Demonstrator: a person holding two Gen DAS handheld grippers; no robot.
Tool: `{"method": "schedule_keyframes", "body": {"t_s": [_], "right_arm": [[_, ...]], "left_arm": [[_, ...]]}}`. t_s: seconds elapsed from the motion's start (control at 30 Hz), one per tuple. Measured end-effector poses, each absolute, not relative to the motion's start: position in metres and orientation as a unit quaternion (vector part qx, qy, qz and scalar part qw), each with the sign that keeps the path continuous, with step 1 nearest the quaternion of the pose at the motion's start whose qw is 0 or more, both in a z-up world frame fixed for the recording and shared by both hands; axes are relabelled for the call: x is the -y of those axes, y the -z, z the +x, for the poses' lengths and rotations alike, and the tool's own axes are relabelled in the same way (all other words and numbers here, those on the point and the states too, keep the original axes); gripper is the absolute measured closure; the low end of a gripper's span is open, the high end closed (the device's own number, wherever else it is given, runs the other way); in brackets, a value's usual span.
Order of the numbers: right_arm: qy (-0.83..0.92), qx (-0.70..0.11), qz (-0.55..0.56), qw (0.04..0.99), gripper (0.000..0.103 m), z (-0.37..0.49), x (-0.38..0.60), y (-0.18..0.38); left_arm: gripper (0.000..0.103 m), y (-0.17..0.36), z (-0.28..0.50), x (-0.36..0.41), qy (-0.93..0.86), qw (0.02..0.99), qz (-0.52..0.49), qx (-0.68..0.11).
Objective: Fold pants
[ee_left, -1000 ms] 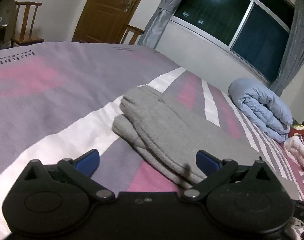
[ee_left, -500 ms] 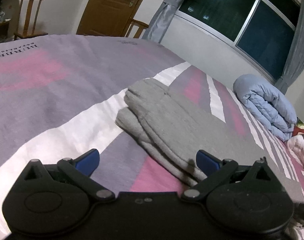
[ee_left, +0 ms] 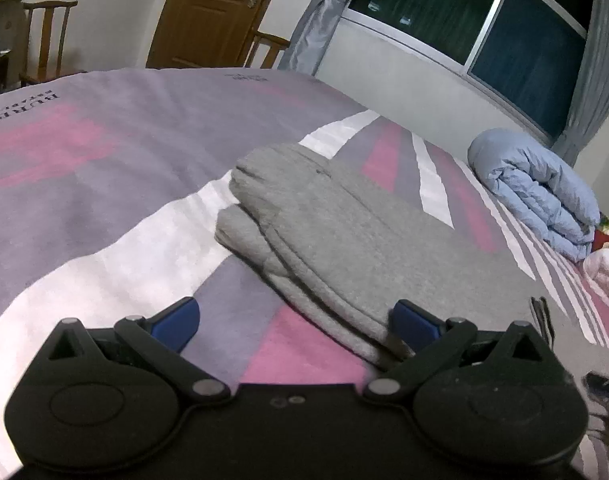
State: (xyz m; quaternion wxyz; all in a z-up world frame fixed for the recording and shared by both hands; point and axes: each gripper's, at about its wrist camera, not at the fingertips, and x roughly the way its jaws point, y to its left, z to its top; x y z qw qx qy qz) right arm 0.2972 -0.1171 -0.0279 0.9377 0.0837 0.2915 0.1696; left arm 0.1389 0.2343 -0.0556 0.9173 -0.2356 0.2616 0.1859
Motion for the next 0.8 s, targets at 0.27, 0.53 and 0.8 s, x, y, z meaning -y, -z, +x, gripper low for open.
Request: {"method": "schedule_keyframes", "body": {"t_s": [0.27, 0.53, 0.8], "right_arm": [[-0.178, -0.264, 0.082, 0.944, 0.065, 0.275, 0.148, 0.022], [-0.171, -0.186, 0.1, 0.962, 0.04, 0.231, 0.185, 0.008], [-0.103, -0.171, 0.168, 0.965, 0.04, 0.228, 0.231, 0.009]], "left_arm": [[0.006, 0.054, 0.14, -0.232, -0.172, 0.921, -0.235, -0.258], [0.008, 0.068, 0.16, -0.261, -0.098, 0.904, -0.335, -0.246], [0.011, 0.092, 0.187, -0.306, -0.05, 0.876, -0.434, -0.203]]}}
